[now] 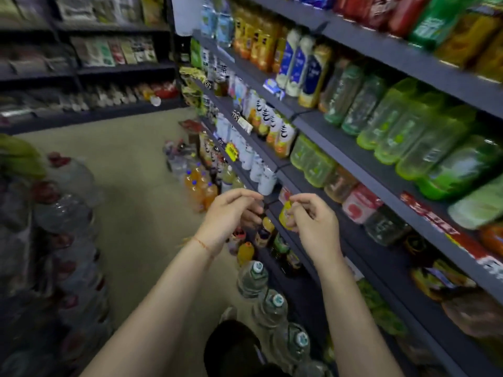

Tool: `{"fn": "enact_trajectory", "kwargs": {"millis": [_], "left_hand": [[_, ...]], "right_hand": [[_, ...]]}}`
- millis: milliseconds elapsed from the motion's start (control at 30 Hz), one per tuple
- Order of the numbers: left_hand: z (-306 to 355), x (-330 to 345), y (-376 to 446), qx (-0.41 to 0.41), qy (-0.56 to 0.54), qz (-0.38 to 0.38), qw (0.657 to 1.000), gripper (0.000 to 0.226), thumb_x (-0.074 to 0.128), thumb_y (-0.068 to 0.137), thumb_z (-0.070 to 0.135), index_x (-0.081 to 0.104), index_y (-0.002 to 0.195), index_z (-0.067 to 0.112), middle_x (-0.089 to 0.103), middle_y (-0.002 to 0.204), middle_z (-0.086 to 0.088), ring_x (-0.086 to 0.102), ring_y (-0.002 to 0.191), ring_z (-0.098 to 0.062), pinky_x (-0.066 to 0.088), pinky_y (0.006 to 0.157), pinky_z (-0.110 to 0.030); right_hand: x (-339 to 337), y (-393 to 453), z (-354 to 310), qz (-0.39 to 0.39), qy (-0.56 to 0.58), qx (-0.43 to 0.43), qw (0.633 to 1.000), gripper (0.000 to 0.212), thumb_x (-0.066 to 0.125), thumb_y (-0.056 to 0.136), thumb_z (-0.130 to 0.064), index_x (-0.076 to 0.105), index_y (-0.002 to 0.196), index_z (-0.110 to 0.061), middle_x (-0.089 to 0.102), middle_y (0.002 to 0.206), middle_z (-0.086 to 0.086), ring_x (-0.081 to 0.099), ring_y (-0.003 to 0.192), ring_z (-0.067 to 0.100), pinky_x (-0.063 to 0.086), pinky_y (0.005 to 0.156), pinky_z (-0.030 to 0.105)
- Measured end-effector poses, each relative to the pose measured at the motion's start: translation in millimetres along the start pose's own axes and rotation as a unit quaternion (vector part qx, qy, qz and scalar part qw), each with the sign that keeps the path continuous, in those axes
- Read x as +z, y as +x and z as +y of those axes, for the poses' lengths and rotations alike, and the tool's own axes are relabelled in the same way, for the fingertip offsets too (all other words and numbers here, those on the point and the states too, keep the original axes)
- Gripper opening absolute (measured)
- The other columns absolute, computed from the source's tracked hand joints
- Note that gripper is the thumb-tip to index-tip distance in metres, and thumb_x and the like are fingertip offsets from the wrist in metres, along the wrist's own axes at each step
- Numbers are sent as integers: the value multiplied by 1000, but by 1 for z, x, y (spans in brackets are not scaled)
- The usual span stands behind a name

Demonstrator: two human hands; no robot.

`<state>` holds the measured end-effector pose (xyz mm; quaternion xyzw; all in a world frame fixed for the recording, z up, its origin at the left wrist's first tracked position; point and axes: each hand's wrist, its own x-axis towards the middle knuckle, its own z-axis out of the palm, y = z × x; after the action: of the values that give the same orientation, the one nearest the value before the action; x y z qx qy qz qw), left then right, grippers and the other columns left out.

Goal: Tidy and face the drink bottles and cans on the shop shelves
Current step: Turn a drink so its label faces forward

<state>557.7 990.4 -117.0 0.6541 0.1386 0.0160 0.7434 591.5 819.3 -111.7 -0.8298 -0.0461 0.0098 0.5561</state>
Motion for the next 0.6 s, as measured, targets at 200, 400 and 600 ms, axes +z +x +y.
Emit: {"fn": "enact_trajectory", "kwargs": {"millis": [200, 400, 600], "left_hand": [[31, -65, 165, 12, 39, 20, 999, 25, 44, 98, 5, 70, 101, 3, 69, 84, -15, 65, 65, -21, 49, 61, -27], [83, -108, 336, 0, 40, 24, 999, 25, 45, 98, 6, 70, 97, 7, 70, 80, -12, 66, 62, -19, 49, 63, -30], [99, -177, 456, -26, 22, 42, 999, 23, 47, 100, 12, 70, 98, 9, 71, 83, -10, 67, 65, -19, 50, 59, -22]], "right_hand": [[80, 159, 2, 27, 65, 20, 997, 14, 53, 96, -16, 62, 94, -27, 69, 92, 2, 64, 61, 7, 55, 67, 38], [147, 340, -47, 5, 85, 11, 996, 22, 51, 96, -13, 61, 88, -31, 66, 78, -3, 60, 61, 15, 52, 65, 38], [230, 466, -68, -61, 27, 6, 998, 16, 53, 92, -26, 62, 92, -38, 67, 94, -5, 66, 85, 19, 57, 82, 47]]}}
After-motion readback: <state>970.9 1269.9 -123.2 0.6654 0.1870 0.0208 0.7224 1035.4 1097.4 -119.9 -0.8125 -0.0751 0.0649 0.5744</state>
